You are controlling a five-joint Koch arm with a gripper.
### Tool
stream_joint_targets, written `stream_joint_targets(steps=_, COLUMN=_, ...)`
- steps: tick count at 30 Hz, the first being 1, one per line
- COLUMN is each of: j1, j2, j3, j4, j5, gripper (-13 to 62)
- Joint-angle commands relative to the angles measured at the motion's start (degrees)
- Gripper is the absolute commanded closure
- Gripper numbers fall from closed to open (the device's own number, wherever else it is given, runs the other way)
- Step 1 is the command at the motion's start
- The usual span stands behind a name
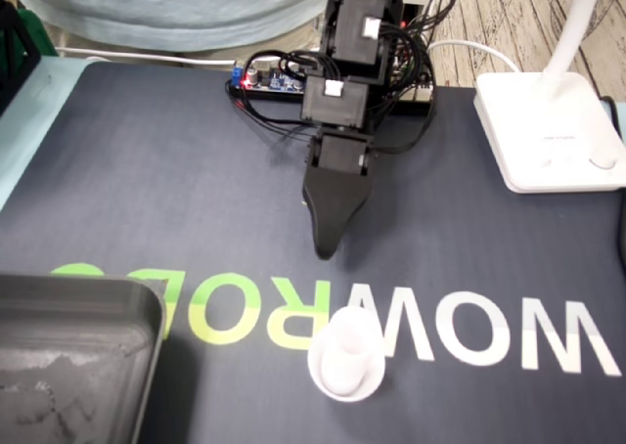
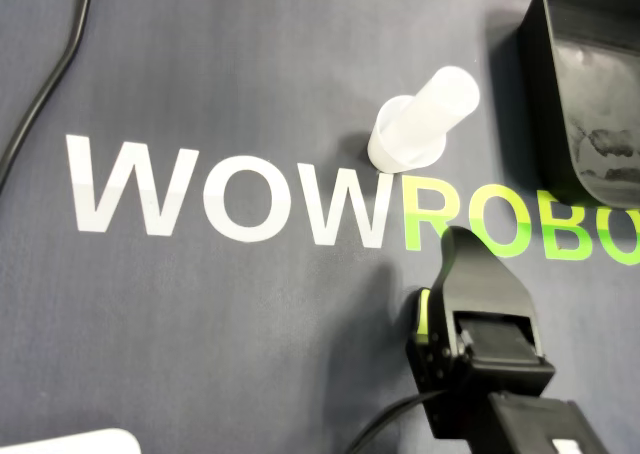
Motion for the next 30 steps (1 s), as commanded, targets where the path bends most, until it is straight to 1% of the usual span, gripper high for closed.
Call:
stream_joint_targets(steps=1, j1=-0.4, j2=4.2, j3=-0.9, j4=-3.8, j5=0.3, gripper=15.8)
stream_joint_targets(steps=16, j1=-1.8, j2=4.2, j3=-14.9, j4=-0.1, j5=-0.4, gripper=16.5)
stream_joint_targets(steps=19, j1=-1.6, j2=4.3, j3=-17.7, j4=0.4, j5=-2.9, gripper=16.5)
stream_joint_targets(steps=24, j1=-1.3, j2=4.0, j3=-21.4, j4=-2.3, j5=-16.7, gripper=16.5)
stream_joint_targets(steps=30, j1=-1.4, j2=2.5, j3=-19.4, j4=-21.0, j5=-42.7, gripper=16.5)
